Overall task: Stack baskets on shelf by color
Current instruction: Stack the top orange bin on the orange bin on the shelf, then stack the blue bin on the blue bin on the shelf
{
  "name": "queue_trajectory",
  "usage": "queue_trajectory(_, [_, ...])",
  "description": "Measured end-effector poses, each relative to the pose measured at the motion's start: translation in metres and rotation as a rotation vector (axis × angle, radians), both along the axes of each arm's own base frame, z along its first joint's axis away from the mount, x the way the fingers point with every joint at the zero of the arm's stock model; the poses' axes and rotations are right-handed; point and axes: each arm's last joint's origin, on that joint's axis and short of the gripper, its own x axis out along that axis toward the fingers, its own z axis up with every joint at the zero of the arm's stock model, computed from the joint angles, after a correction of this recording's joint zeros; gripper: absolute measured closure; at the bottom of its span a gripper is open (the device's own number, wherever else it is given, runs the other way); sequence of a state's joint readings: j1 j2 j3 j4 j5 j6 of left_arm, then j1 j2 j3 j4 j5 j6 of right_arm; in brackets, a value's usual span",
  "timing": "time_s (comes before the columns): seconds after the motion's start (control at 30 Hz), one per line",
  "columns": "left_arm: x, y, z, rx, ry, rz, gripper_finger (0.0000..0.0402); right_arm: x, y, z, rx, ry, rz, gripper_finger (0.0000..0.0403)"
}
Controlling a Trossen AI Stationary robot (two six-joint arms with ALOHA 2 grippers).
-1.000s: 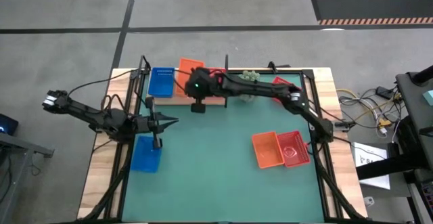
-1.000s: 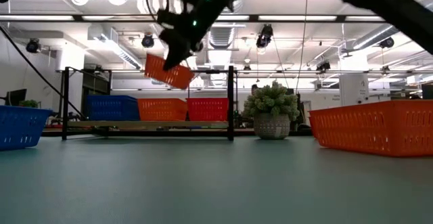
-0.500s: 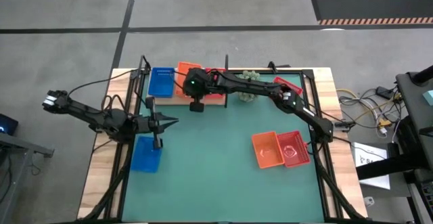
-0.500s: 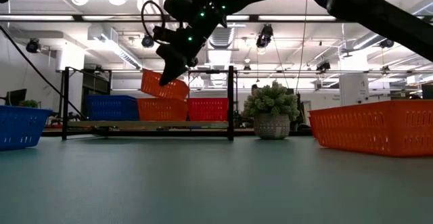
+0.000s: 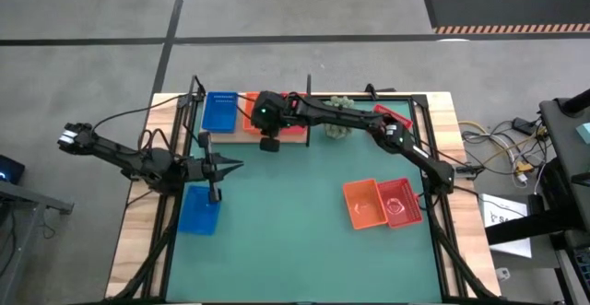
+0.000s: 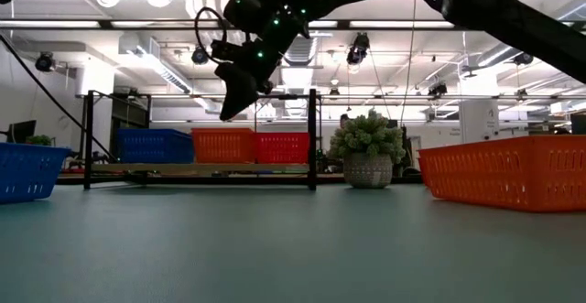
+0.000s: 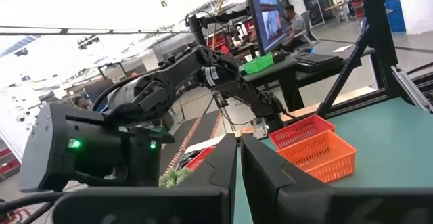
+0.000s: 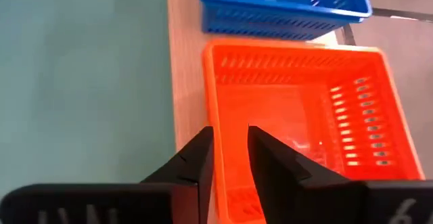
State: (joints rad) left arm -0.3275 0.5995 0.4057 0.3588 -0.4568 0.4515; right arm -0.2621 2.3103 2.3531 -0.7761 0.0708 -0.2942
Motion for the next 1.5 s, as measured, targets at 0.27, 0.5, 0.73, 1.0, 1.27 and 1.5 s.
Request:
queue_trajectory(0.27, [0.000,0.000,0.000,0.001,0.001,0.000,0.0395,0.000,0.003,0.021,-0.018,-0.093,0.001,0.0333])
queue_trajectory(0.5, [0.001,0.000,-0.001,0.001,0.005,0.000,0.0395,-0.016,0.041,0.032,-0.013,0.082,0.110,0.0391])
queue_trajectory(0.73, [0.006,-0.002,-0.004,-0.042,0.027,-0.007,0.0395,-0.052,0.127,0.036,0.093,0.401,0.173,0.0392])
queue_trajectory(1.0, [0.019,-0.007,-0.012,-0.137,0.051,-0.019,0.0395,-0.064,0.203,0.011,0.009,0.343,0.427,0.0392])
queue_trajectory(1.27, [0.039,-0.016,-0.030,-0.383,0.107,-0.050,0.0395,-0.102,0.198,-0.007,-0.016,0.131,0.437,0.0392])
queue_trajectory(1.5, [0.060,-0.027,-0.049,-0.732,0.165,-0.052,0.0395,-0.139,0.194,-0.006,-0.049,-0.175,0.472,0.0392])
